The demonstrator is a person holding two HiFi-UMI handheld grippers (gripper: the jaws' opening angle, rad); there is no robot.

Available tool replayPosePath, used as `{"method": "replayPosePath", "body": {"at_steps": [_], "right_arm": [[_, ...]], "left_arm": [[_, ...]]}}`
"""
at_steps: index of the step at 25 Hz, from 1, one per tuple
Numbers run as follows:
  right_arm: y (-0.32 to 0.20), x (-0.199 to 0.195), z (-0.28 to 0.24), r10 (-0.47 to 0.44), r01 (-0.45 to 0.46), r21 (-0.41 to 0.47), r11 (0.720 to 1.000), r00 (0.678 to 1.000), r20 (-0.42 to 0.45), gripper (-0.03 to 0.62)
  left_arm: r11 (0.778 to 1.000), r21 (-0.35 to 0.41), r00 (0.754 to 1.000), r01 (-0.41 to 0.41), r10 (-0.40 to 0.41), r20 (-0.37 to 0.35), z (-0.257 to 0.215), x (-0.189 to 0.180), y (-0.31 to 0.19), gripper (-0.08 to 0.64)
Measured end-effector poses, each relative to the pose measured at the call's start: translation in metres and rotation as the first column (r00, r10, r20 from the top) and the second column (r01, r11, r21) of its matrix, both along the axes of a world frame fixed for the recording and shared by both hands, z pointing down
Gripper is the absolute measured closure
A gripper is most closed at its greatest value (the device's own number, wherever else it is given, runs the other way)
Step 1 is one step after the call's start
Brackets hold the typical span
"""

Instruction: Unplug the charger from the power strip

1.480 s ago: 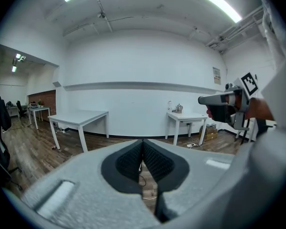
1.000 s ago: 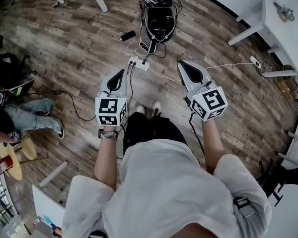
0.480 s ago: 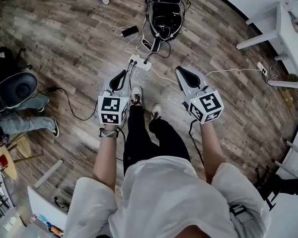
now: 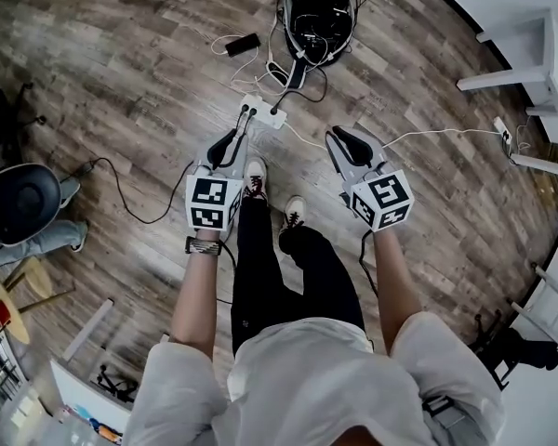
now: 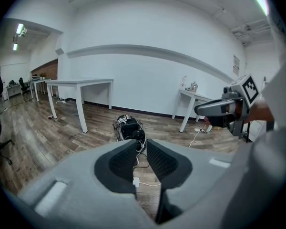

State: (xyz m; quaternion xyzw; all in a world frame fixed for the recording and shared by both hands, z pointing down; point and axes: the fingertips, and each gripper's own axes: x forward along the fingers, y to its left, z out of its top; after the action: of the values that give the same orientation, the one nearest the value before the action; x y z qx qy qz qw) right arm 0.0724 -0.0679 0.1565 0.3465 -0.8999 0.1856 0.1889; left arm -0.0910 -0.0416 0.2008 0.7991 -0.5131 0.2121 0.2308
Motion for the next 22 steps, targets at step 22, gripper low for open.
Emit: {"method": "replayPosePath", "body": {"at_steps": [22], "right_arm": [[-0.063,-0.022,0.312,-0.033,0.024,-0.145,0.989,0.998,-0.057,0.512]], "left_arm": [[0.982,-0.163,0.996,-0.09,0.09,-0.013,0.303,-0.009,-0.068,0.456]]}}
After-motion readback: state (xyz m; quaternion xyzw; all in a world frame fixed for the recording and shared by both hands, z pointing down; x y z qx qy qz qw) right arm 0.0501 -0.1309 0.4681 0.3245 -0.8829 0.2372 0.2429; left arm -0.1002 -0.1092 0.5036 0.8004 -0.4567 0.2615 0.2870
